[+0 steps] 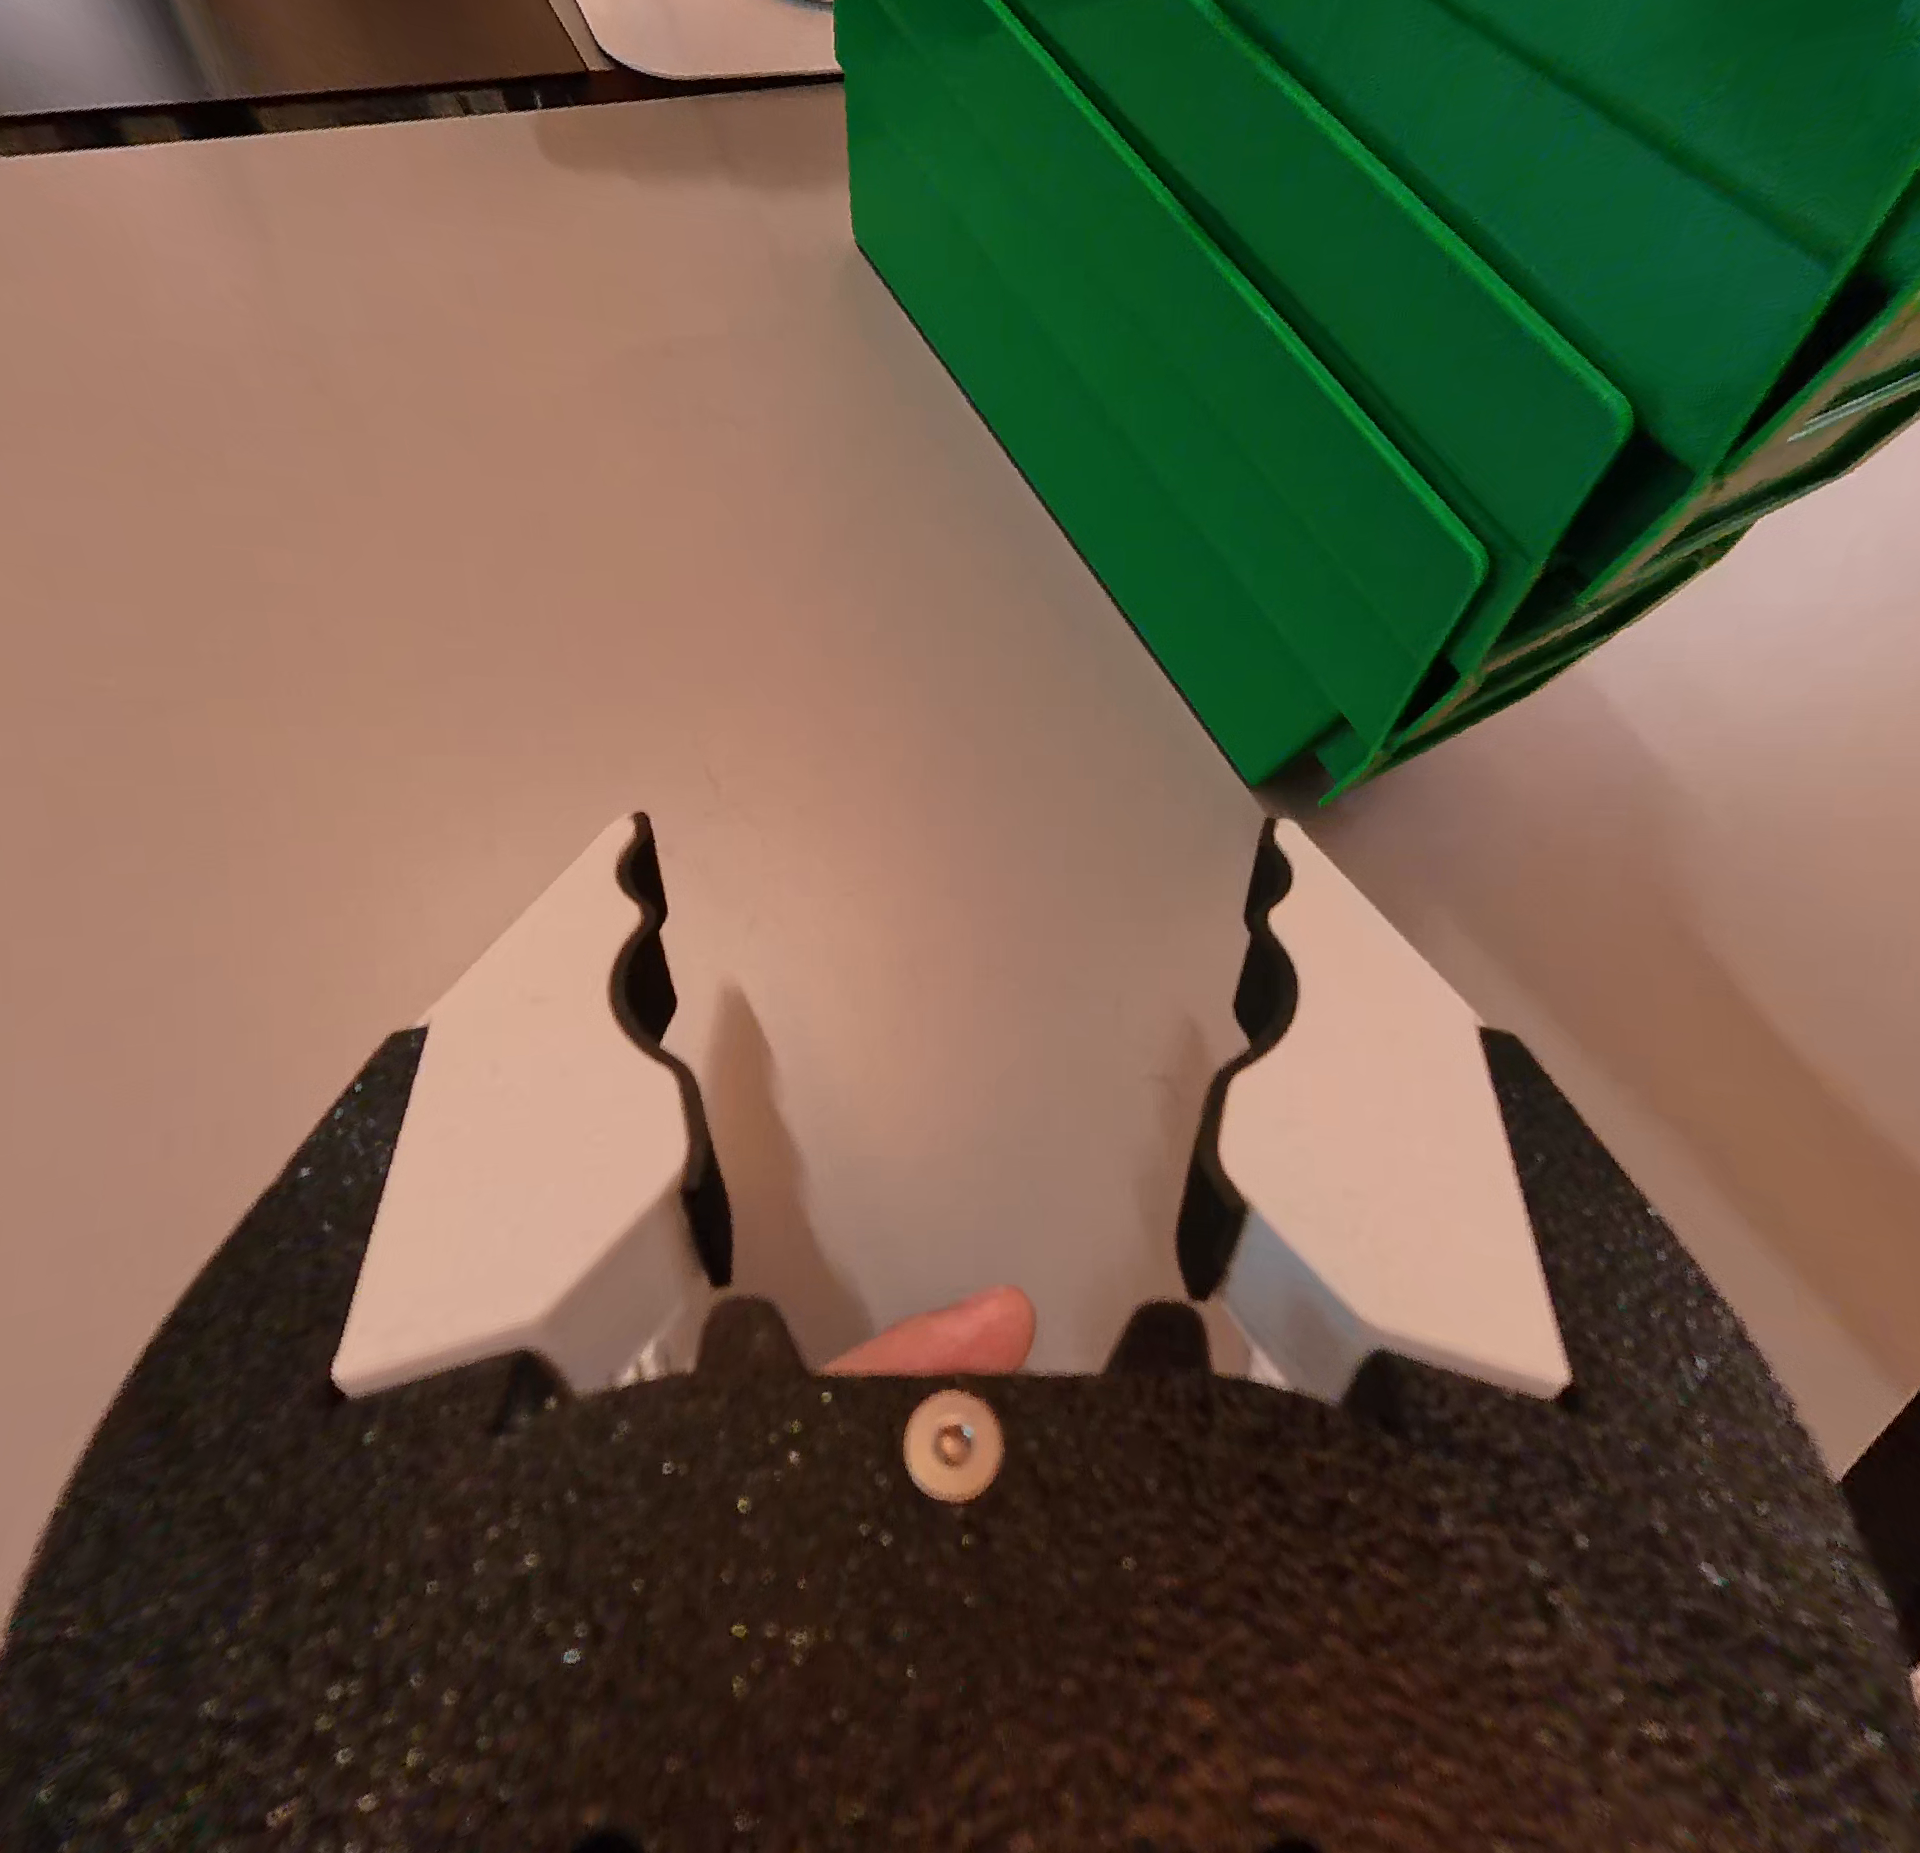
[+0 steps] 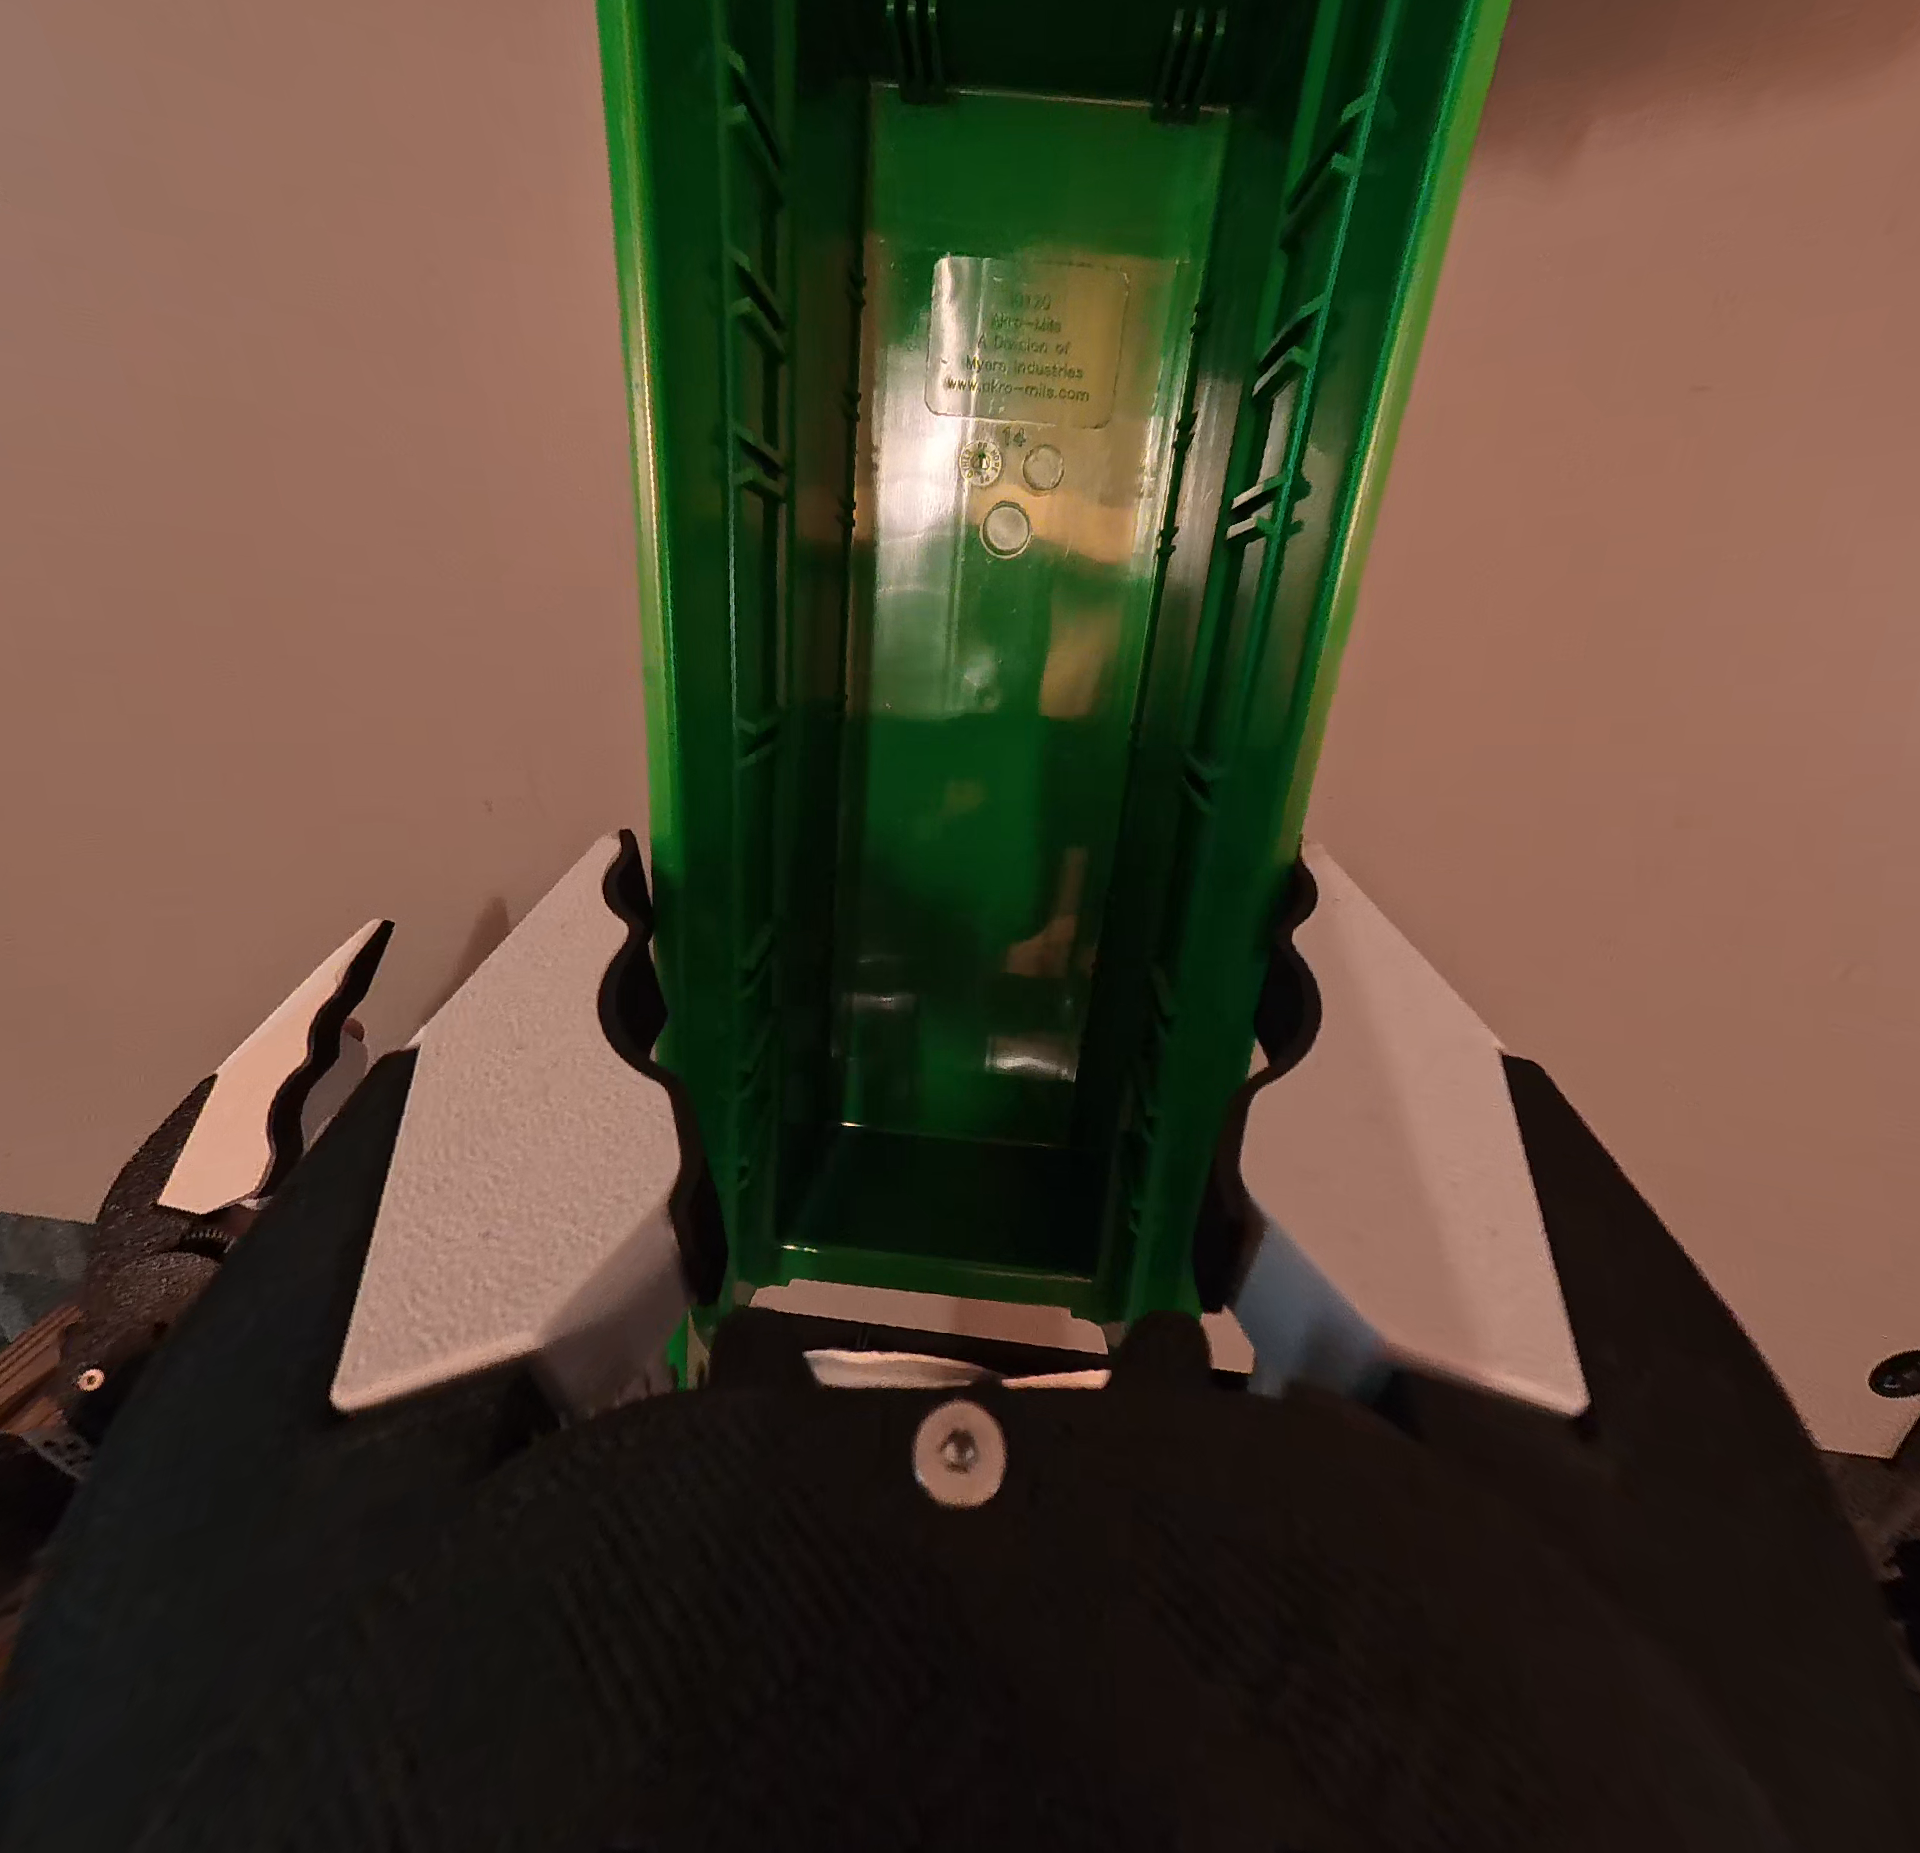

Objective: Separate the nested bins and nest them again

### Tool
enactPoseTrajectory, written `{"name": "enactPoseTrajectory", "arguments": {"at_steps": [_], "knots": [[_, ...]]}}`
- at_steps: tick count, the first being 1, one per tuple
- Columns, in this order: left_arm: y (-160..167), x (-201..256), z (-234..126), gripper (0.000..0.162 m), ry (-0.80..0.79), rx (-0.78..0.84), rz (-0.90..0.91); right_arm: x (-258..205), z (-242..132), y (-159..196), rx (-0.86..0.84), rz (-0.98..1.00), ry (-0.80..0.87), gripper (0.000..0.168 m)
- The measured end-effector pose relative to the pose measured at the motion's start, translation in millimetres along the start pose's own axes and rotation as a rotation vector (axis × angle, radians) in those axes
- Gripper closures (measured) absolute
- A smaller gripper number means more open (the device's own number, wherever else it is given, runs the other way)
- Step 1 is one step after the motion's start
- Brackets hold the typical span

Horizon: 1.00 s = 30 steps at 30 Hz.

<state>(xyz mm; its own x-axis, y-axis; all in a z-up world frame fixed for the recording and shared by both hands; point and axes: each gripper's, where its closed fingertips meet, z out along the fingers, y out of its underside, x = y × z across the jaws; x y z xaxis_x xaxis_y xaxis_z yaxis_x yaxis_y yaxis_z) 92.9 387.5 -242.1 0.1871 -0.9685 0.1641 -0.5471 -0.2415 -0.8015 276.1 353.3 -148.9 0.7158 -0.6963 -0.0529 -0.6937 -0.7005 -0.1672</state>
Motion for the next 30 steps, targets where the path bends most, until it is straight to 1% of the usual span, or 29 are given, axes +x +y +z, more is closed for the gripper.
{"name": "enactPoseTrajectory", "arguments": {"at_steps": [6, 9, 16, 22, 26, 30], "knots": [[0.3, 0.9, 0.8, 0.052, -0.003, -0.001, 0.005, 0.4, 2.8, 4.8, -0.033, -0.040, 0.023, 0.046], [1.3, 0.8, 1.8, 0.052, -0.002, -0.006, 0.002, 1.5, 3.5, 6.3, -0.041, -0.029, 0.027, 0.051], [1.6, 1.0, 2.4, 0.052, -0.002, -0.007, 0.005, 0.4, 2.5, 5.8, -0.046, -0.027, 0.003, 0.050], [1.4, 0.8, 2.2, 0.052, -0.001, -0.006, 0.002, 0.0, -1.0, -0.5, -0.012, -0.012, -0.026, 0.050], [1.2, 1.2, 2.4, 0.052, -0.001, -0.005, 0.003, 0.8, -2.6, -3.0, 0.004, -0.015, -0.024, 0.052], [1.9, 1.8, 3.0, 0.052, -0.001, -0.009, 0.007, 0.7, -3.6, -3.1, 0.004, -0.015, -0.029, 0.057]]}}
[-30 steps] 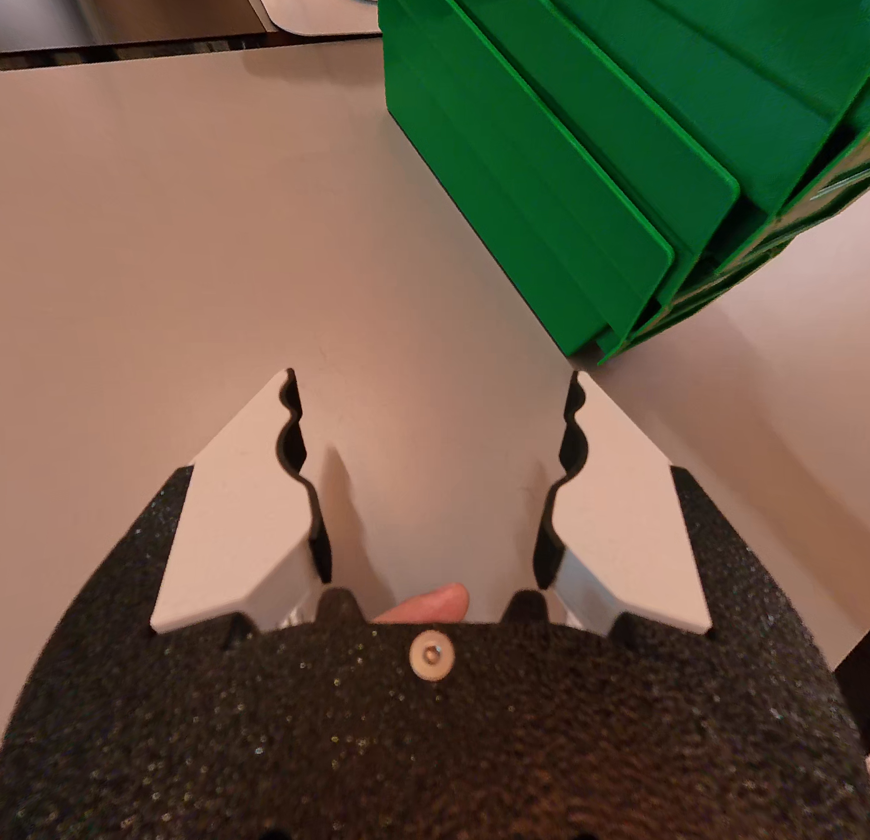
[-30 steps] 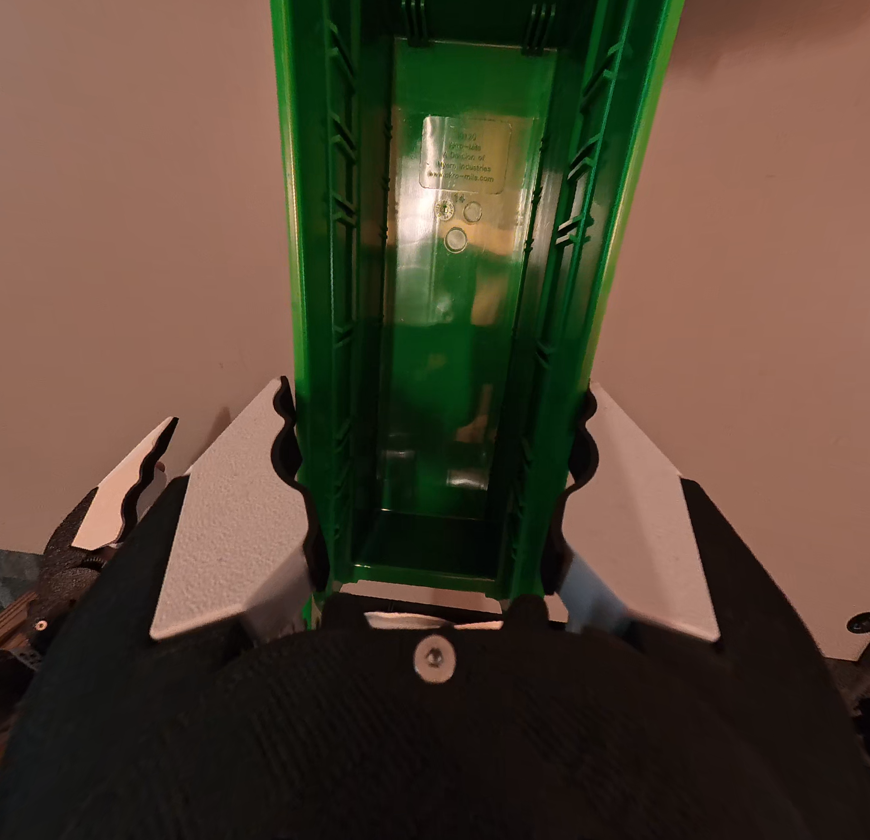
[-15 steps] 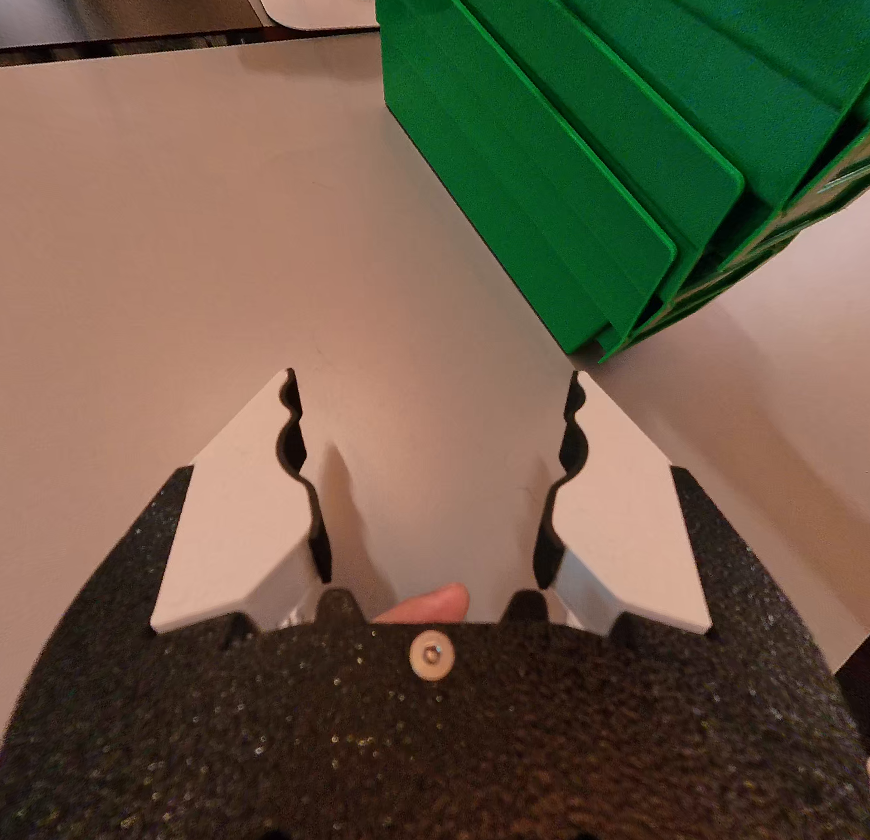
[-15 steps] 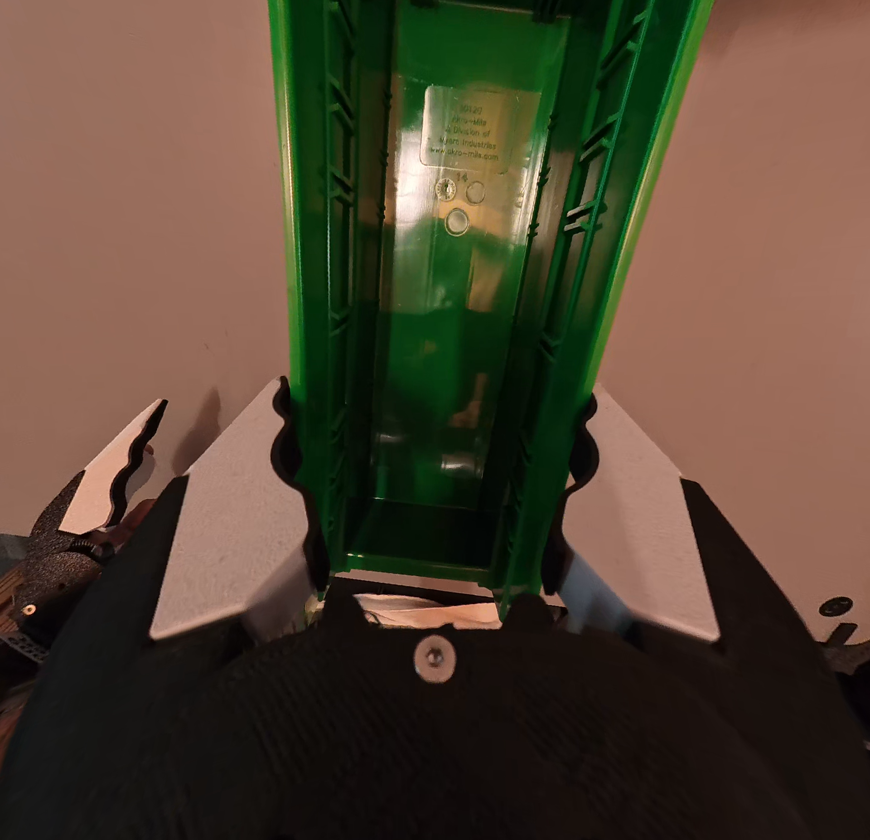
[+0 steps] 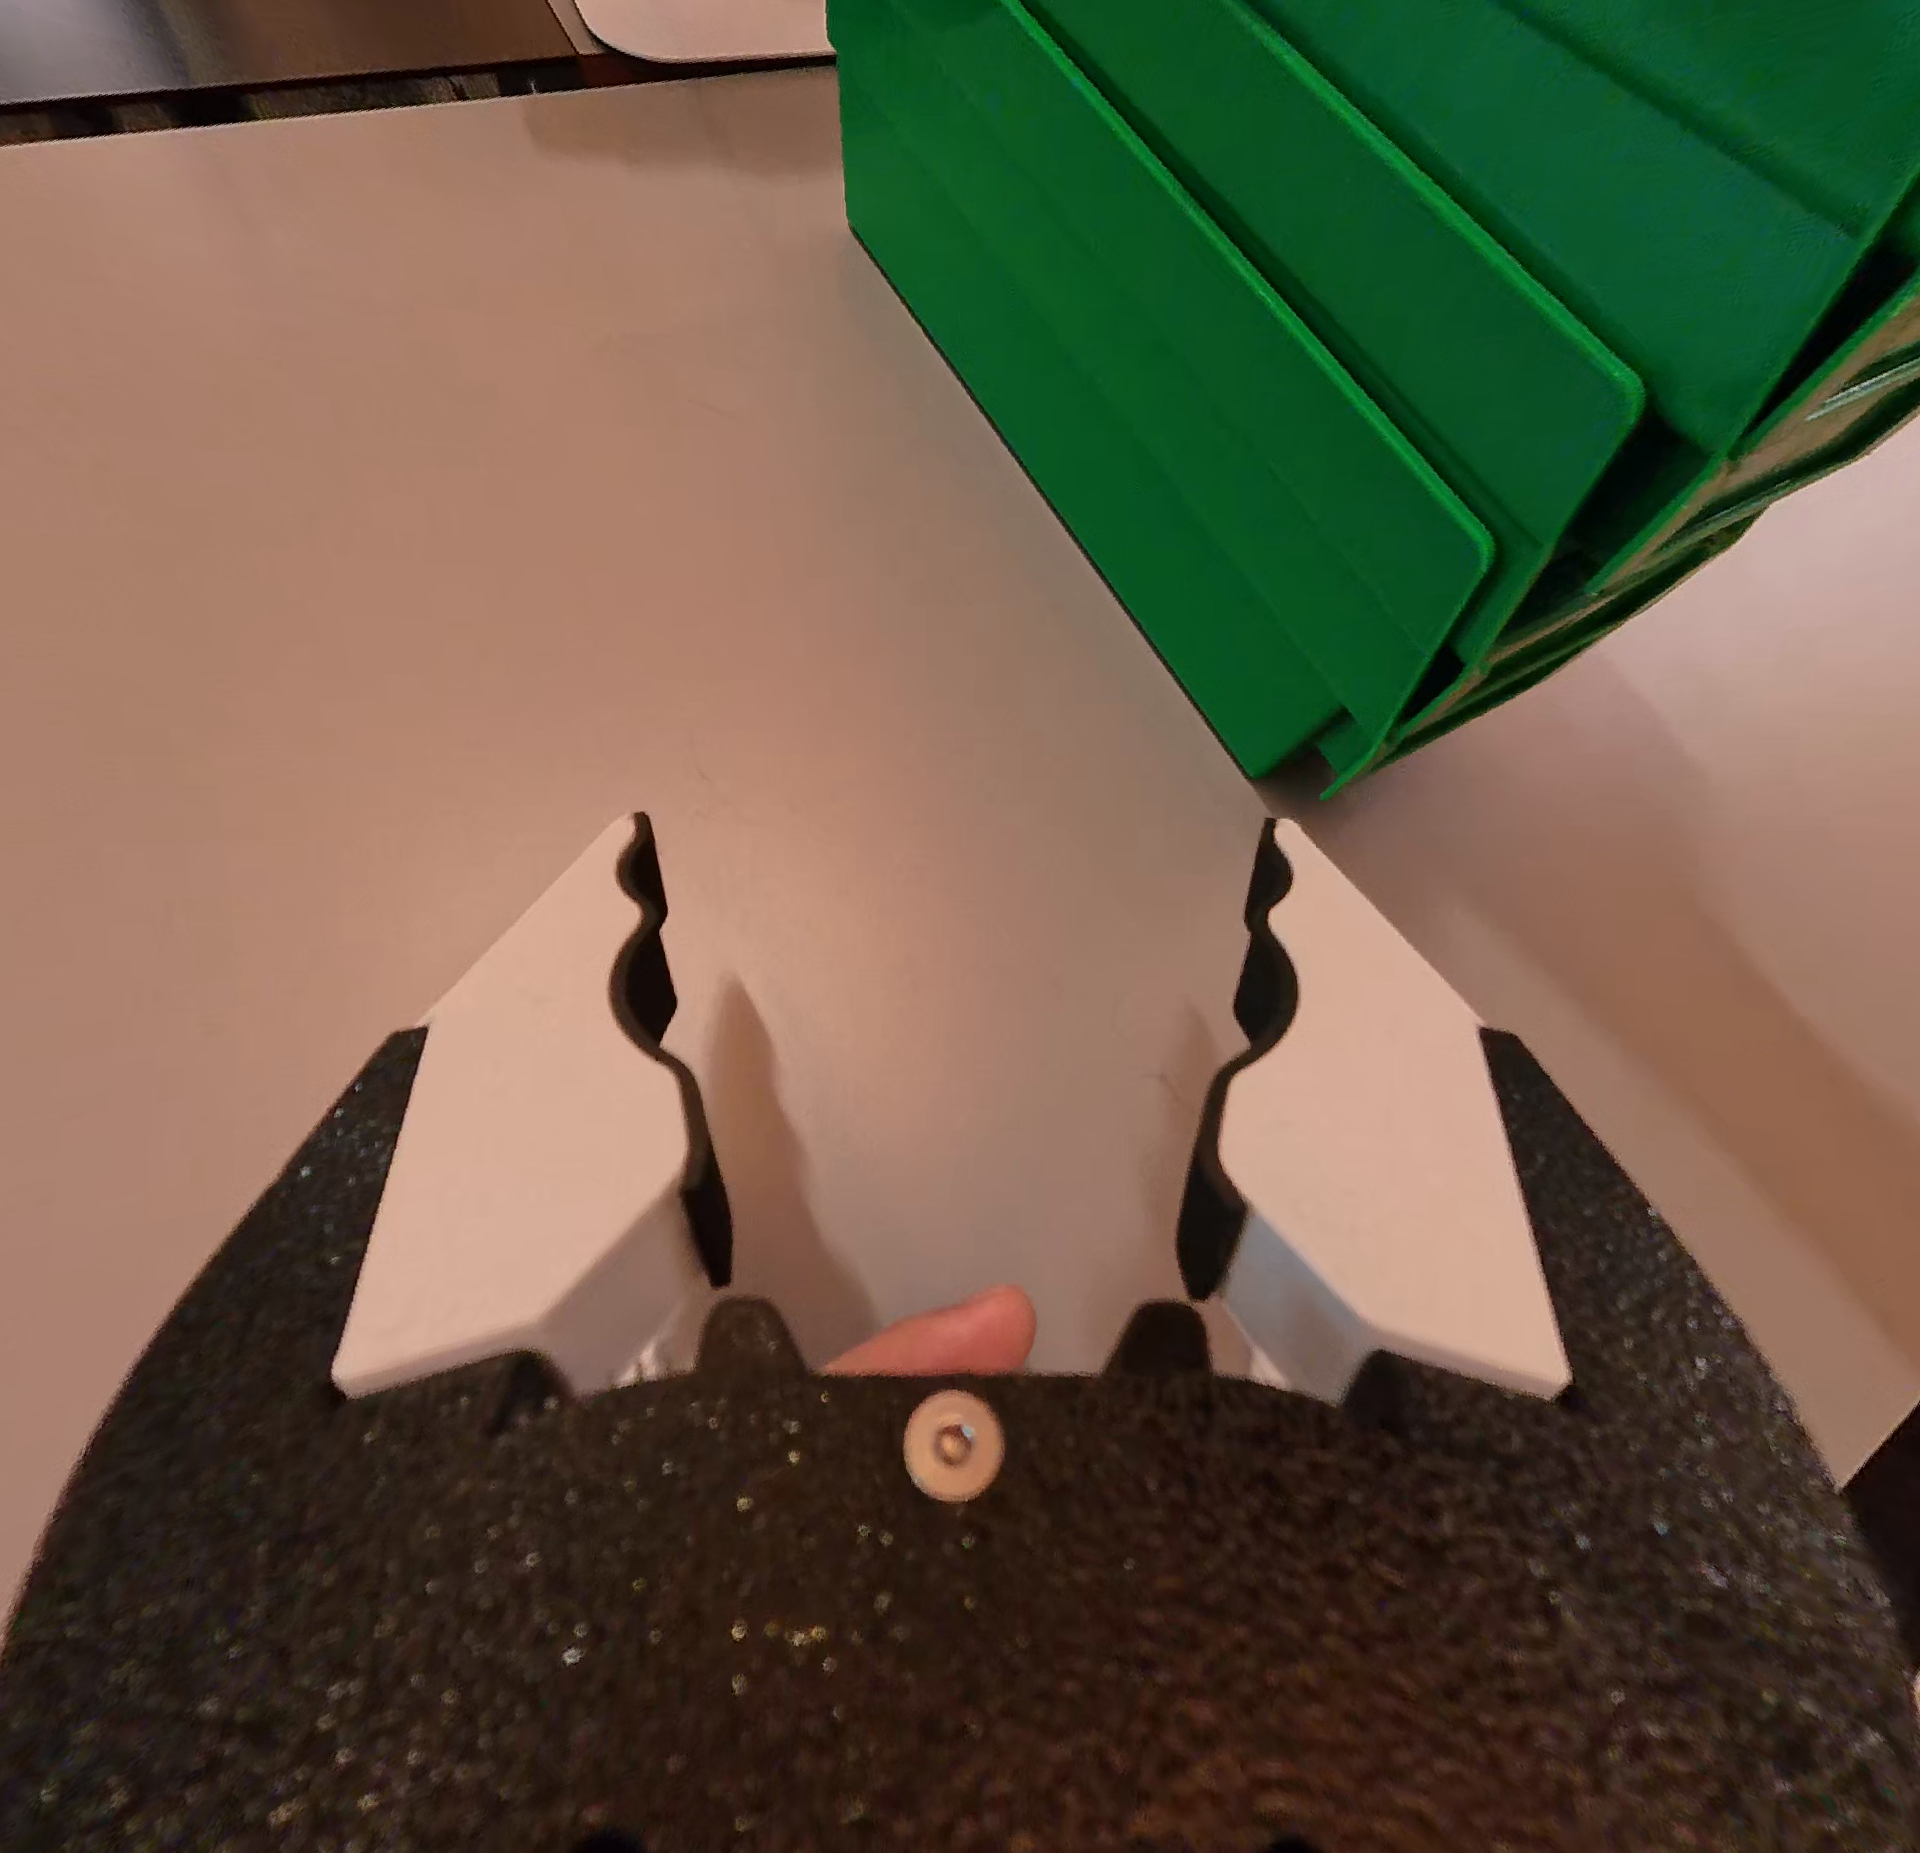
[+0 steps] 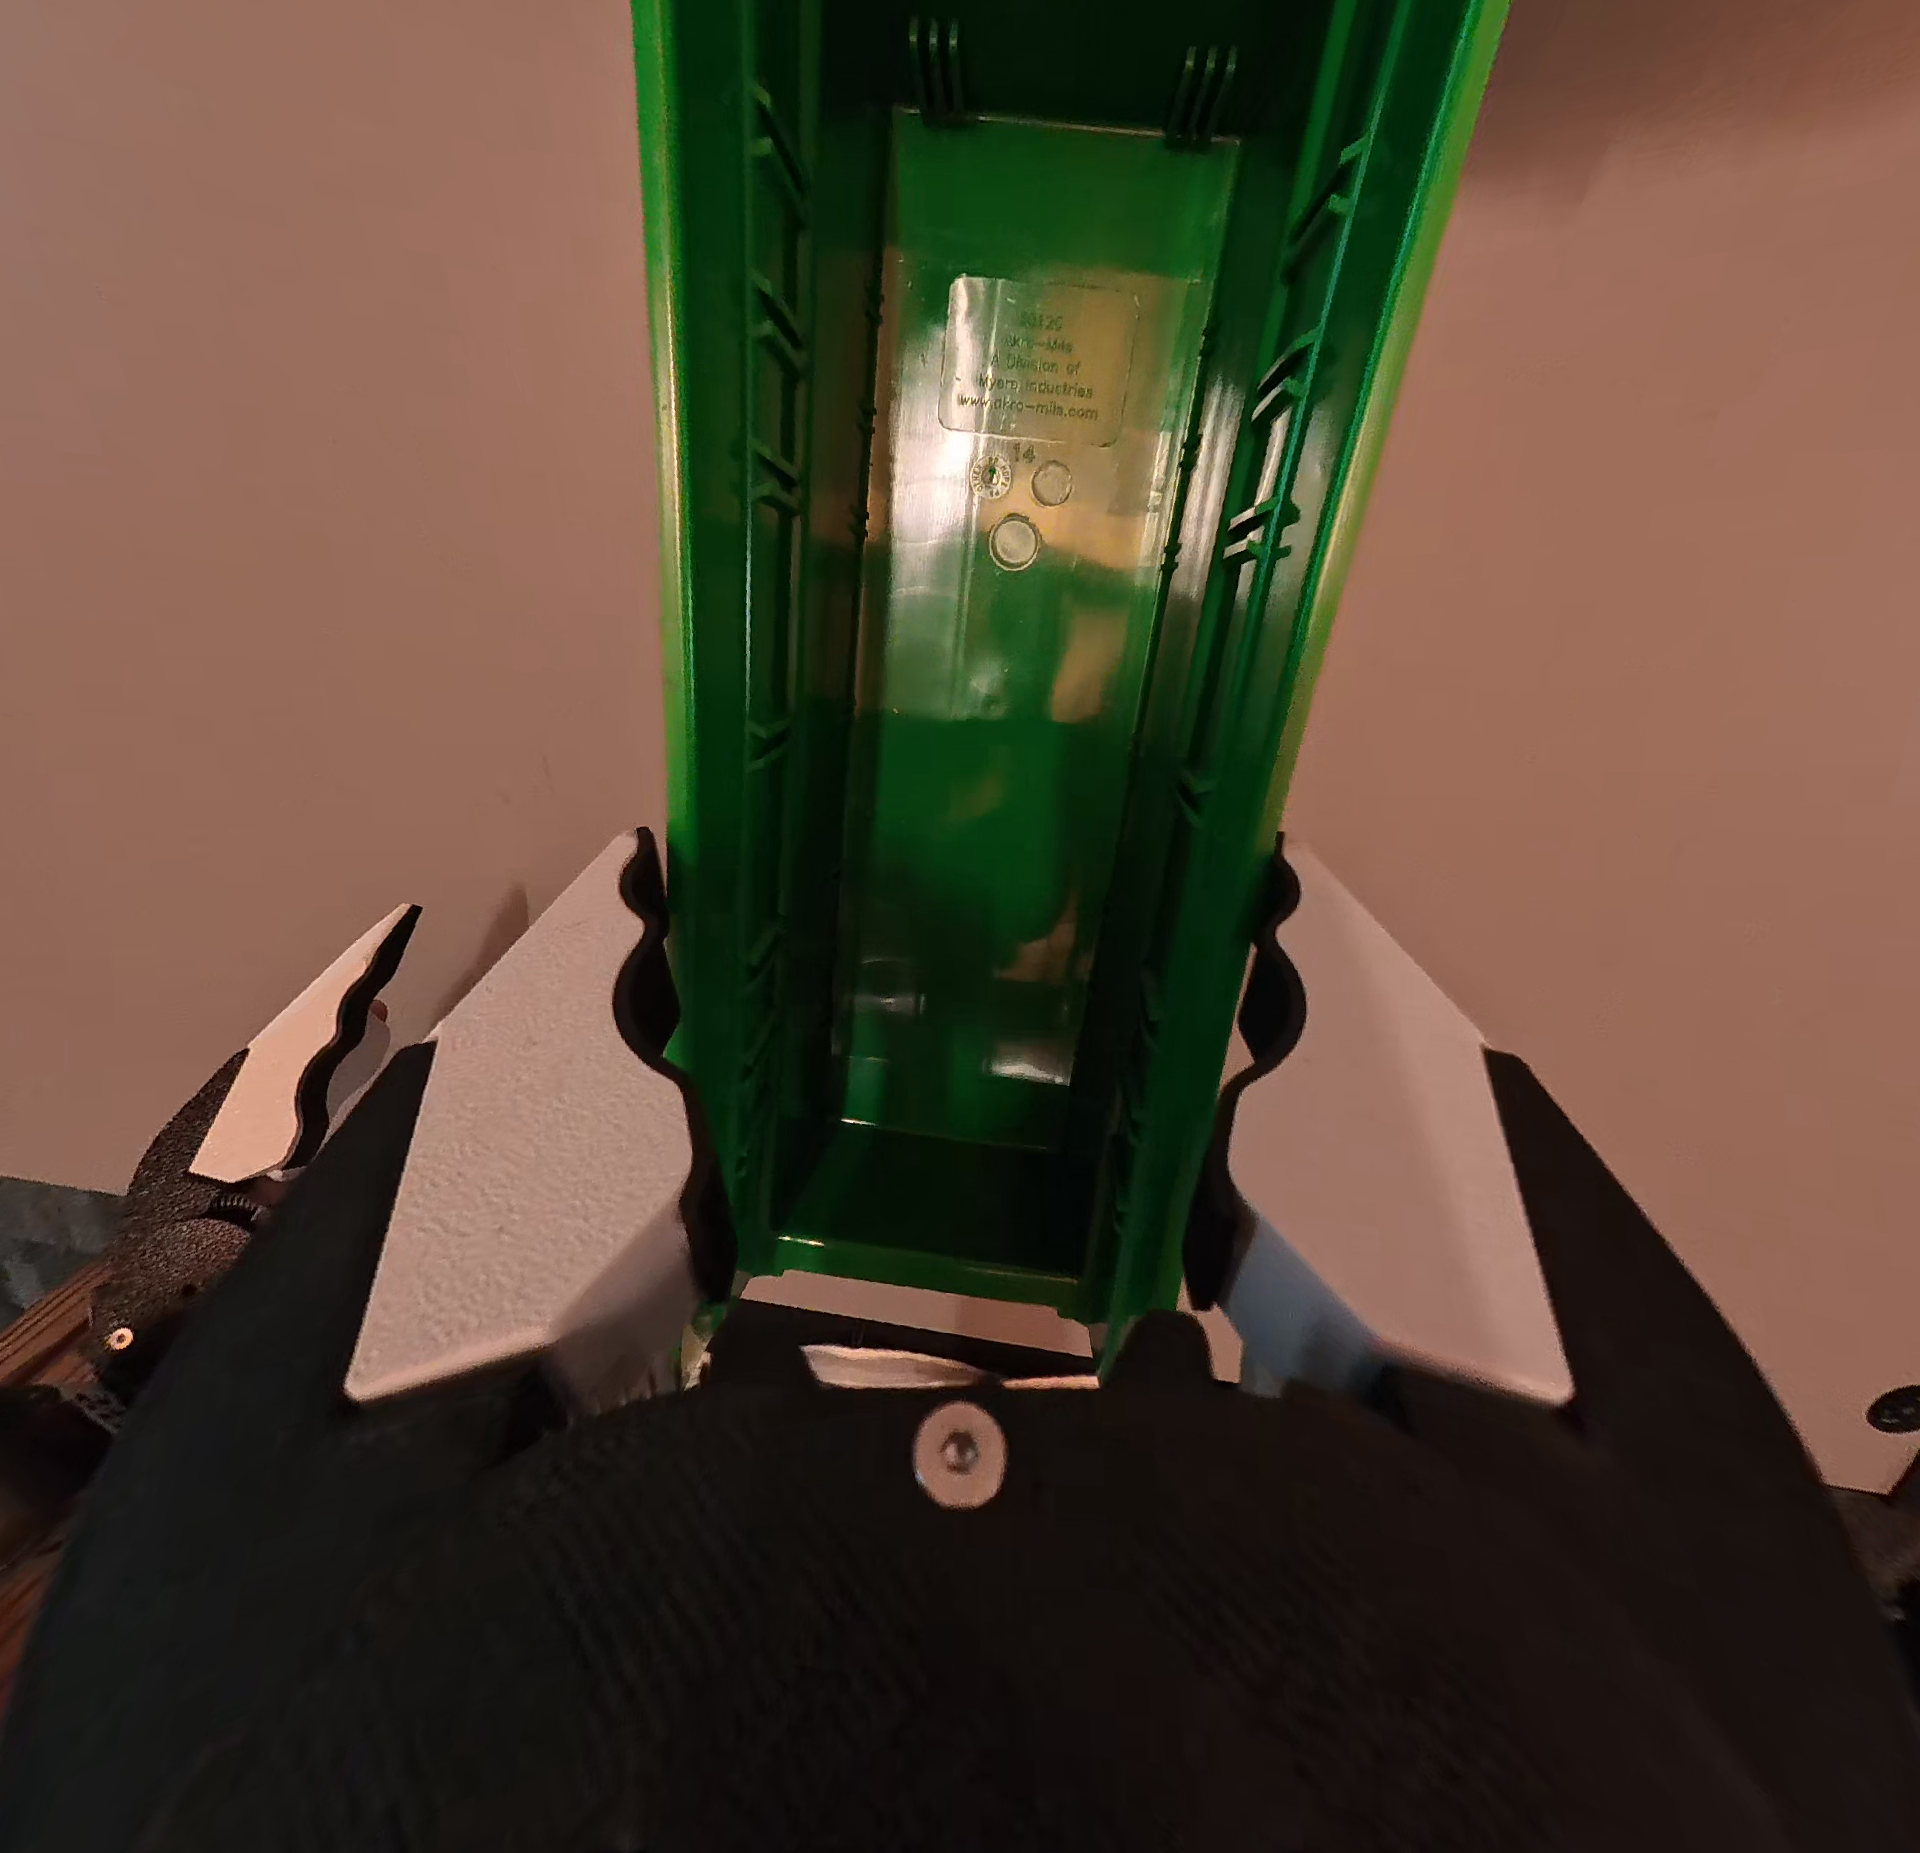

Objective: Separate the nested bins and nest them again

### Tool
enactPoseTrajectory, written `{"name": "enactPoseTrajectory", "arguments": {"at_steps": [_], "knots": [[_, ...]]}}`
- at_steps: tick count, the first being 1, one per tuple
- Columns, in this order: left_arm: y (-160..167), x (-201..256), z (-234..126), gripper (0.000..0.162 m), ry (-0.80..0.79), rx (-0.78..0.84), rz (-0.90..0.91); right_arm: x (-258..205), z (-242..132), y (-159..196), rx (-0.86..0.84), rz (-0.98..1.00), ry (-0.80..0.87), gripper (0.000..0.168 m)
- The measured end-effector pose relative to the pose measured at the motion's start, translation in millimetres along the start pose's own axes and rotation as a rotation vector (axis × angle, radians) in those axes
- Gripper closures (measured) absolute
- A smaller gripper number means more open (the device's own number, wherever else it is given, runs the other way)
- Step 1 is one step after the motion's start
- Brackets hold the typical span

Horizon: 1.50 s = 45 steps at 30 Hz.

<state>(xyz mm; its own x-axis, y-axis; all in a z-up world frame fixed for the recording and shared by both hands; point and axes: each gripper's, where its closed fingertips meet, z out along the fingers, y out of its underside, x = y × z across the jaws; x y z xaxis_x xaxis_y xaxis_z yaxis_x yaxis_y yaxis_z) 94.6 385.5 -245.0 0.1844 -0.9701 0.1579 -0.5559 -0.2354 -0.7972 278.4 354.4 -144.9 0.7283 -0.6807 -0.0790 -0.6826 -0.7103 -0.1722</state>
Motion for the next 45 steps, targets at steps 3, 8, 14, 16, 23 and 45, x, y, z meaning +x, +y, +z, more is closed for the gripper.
{"name": "enactPoseTrajectory", "arguments": {"at_steps": [3, 8, 14, 16, 23, 45], "knots": [[-0.2, 0.0, -0.3, 0.052, 0.001, 0.001, -0.001, 0.1, -0.4, -0.9, 0.014, 0.004, -0.007, 0.060], [-1.3, -1.4, -2.2, 0.052, 0.000, 0.007, -0.005, 0.3, -1.3, -1.3, 0.022, 0.007, -0.013, 0.065], [-2.6, -2.8, -3.9, 0.052, 0.001, 0.014, -0.011, 0.3, -1.8, -1.1, 0.018, 0.014, -0.013, 0.067], [-2.5, -2.2, -3.8, 0.052, 0.002, 0.012, -0.009, 0.3, -2.0, -1.0, 0.017, 0.014, -0.014, 0.068], [-3.6, -0.5, -5.6, 0.052, 0.001, 0.017, 0.000, -0.2, -1.3, -1.0, 0.019, 0.018, -0.010, 0.062], [-0.5, -1.4, -1.5, 0.052, 0.005, 0.003, -0.006, 0.8, -4.5, -0.7, -0.009, 0.026, 0.004, 0.068]]}}
